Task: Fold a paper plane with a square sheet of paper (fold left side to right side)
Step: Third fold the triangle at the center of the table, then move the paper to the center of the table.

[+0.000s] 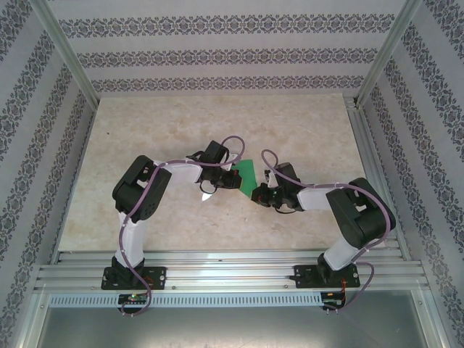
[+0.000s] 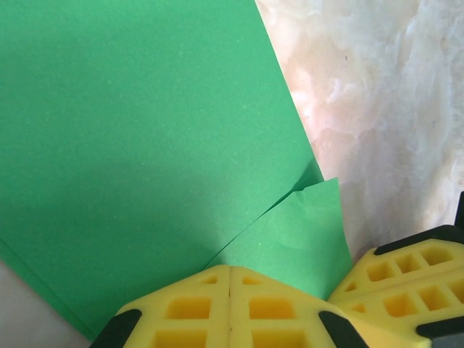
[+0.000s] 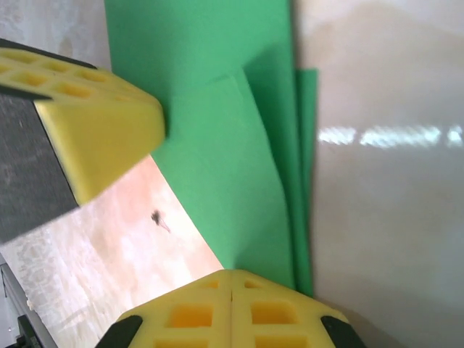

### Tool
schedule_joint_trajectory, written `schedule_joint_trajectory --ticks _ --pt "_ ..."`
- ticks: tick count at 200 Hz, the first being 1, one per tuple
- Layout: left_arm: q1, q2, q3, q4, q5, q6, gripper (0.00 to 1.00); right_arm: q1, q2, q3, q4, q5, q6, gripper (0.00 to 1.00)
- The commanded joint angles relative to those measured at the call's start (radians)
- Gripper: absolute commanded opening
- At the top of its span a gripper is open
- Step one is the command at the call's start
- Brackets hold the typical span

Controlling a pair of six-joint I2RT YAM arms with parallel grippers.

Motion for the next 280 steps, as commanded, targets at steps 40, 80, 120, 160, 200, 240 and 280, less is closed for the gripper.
schedule_joint_trajectory --ticks 40,80,120,160,200,240,280 --pt "0.014 0.028 -0.012 -0.082 -0.078 0.016 0.07 -0.036 -0.17 -0.092 -0.278 0.038 -0.04 0.0" --pt "0.014 -0.078 0.023 -0.079 -0.002 -0.017 0.21 -0.036 -0.347 0.084 -0.528 0.14 -0.138 0.15" --pt "0.028 -0.258 0.041 -0.122 0.007 -0.03 0.42 -0.026 -0.195 0.289 -0.602 0.207 -0.253 0.32" --pt "0.087 -0.442 -0.098 -0.15 -0.042 -0.055 0.54 -0.029 0.011 0.433 -0.525 0.188 -0.276 0.41" --pt "0.127 -0.563 -0.277 -0.128 -0.061 -0.082 0.55 -0.029 0.169 0.531 -0.518 0.122 -0.3 0.38" --pt "0.15 -0.629 -0.355 -0.151 -0.091 -0.073 0.56 -0.022 0.235 0.548 -0.518 0.087 -0.298 0.25" --pt "0.159 -0.652 -0.371 -0.181 -0.112 -0.055 0.56 0.001 0.229 0.531 -0.515 0.082 -0.292 0.06"
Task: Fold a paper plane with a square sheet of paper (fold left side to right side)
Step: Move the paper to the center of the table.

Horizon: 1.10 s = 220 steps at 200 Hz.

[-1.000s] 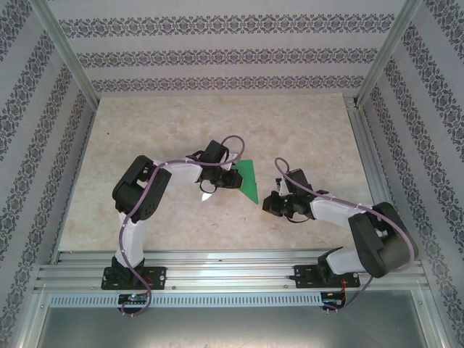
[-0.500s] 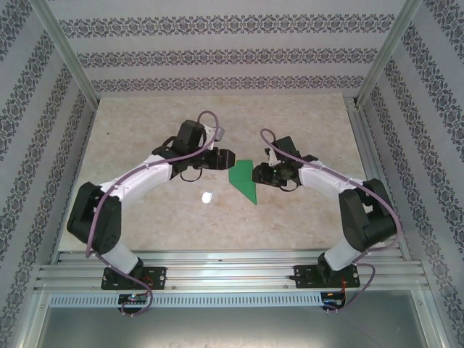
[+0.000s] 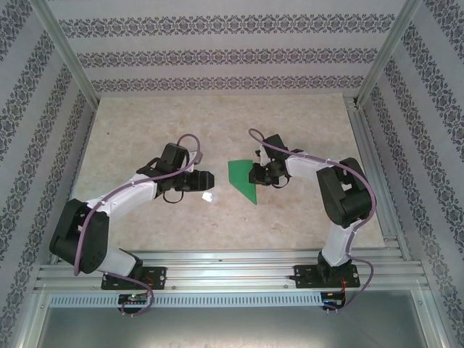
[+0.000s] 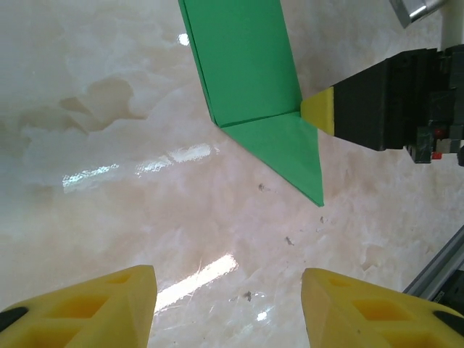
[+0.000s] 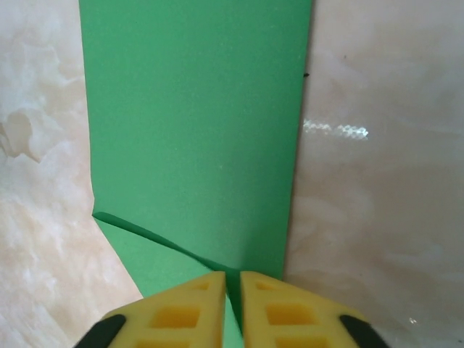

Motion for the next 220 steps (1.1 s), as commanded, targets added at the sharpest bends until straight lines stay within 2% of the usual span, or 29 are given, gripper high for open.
schedule_joint_trajectory --ticks 1,19,62,117,162,193,220 --pt "0.015 -0.033 -0.01 -0.02 -0.028 0.015 0.56 0.021 -0.005 0.005 0.015 -0.023 -0.002 0.06" --pt "0.017 -0.031 -0.01 -0.023 -0.031 0.02 0.57 0.035 -0.023 -0.005 0.021 -0.034 0.002 0.0" --pt "0.029 -0.035 -0.013 -0.026 -0.034 0.015 0.57 0.075 -0.129 -0.059 0.066 -0.125 0.07 0.0" --pt "0.057 -0.108 -0.009 -0.058 -0.046 -0.016 0.61 0.112 -0.334 -0.047 0.005 -0.148 0.13 0.0" --pt "0.074 -0.175 -0.042 -0.074 -0.049 -0.063 0.67 0.153 -0.357 -0.079 0.036 -0.173 0.169 0.0" --pt "0.075 -0.227 -0.106 -0.03 -0.006 -0.161 0.7 0.165 -0.397 -0.149 0.125 -0.171 0.227 0.0" --pt "0.069 -0.218 -0.219 0.204 0.115 -0.364 0.69 0.158 -0.42 -0.161 0.048 -0.114 0.195 0.0"
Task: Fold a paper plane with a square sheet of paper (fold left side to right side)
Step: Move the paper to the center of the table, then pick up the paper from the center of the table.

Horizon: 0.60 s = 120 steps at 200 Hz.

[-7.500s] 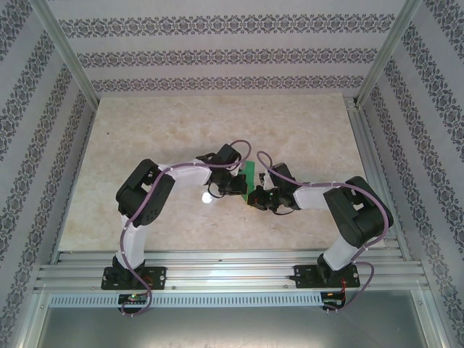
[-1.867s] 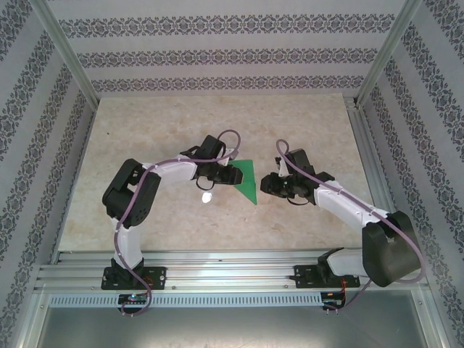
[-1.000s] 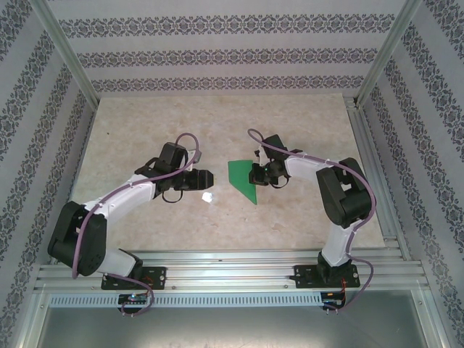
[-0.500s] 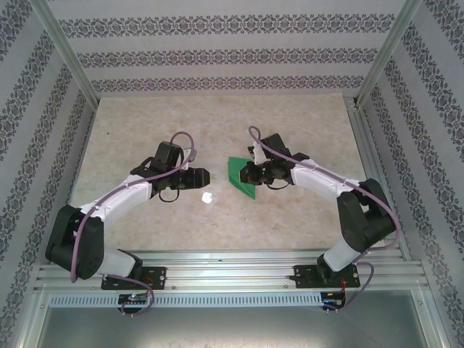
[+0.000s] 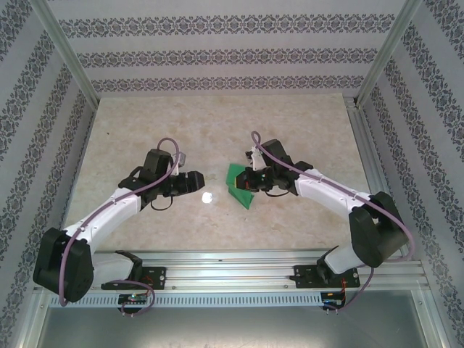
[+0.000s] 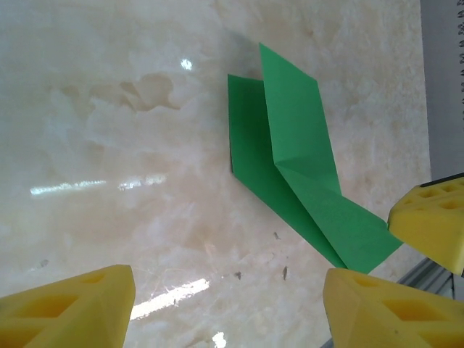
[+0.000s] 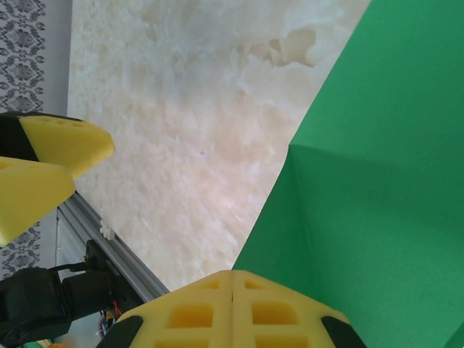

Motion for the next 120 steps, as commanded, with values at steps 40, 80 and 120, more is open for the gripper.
schedule_joint_trajectory --ticks 40,80,120 --pt "-0.031 0.055 -0.148 0.467 0.112 -0.428 0.64 -0.023 -0.047 -0.095 0.043 0.043 0.026 0.0" --pt "-0.124 0.245 -0.087 0.625 0.114 -0.52 0.54 -0.037 -0.069 -0.132 0.049 0.067 0.038 0.0" --pt "-0.194 0.39 -0.023 0.668 0.054 -0.536 0.45 -0.069 -0.06 -0.174 0.086 0.06 0.057 0.0"
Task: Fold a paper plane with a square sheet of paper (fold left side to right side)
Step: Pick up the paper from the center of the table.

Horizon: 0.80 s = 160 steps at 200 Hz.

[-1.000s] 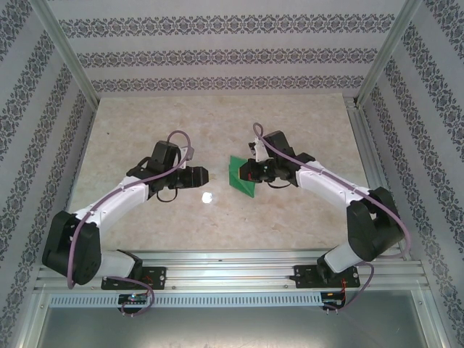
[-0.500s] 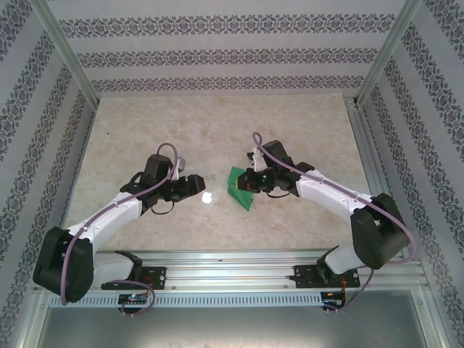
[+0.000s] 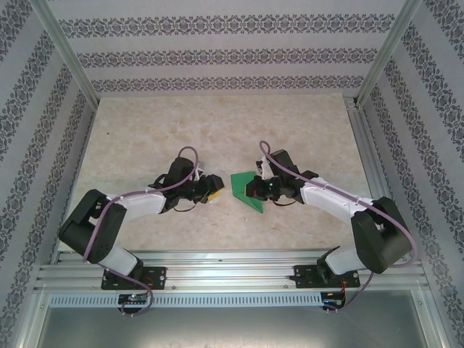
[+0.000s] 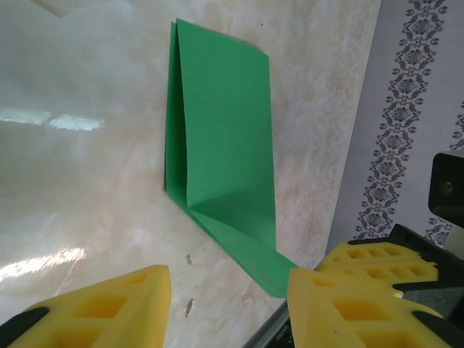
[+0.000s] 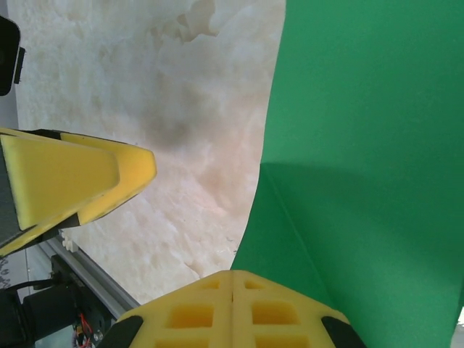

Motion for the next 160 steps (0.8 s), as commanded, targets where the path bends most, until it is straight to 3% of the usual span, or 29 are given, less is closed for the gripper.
schedule_joint_trajectory --ticks 1,86,160 --pt "-0.036 0.052 0.045 0.106 -0.031 -0.044 0.45 -0.024 -0.01 -0.023 0.049 0.01 0.023 0.0" --pt "-0.078 0.262 0.122 0.186 -0.037 -0.085 0.4 -0.069 -0.055 -0.068 0.059 0.001 0.027 0.0" --pt "-0.089 0.321 0.158 0.204 -0.045 -0.1 0.39 -0.078 -0.055 -0.09 0.073 -0.013 0.032 0.0"
